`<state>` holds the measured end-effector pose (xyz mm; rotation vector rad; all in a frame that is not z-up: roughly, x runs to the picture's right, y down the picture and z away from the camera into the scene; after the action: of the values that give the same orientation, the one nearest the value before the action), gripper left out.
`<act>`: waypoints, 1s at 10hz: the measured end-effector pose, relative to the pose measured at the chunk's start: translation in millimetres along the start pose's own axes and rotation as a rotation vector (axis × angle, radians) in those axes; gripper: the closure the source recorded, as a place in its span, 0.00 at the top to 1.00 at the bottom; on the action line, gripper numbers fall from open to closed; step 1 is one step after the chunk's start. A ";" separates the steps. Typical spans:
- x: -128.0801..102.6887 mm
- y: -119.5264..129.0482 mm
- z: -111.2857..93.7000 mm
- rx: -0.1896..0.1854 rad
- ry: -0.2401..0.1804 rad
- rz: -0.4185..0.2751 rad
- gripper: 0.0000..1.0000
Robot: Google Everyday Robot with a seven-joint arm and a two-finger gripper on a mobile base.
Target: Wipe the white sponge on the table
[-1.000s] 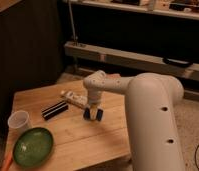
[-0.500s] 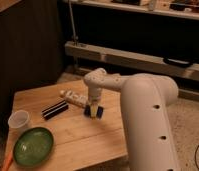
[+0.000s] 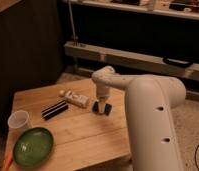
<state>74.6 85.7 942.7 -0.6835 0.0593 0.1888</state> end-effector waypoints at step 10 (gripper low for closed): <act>90.0 85.1 -20.9 -0.065 0.051 0.076 0.06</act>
<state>146.6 150.9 863.1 -0.7517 0.1289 0.2467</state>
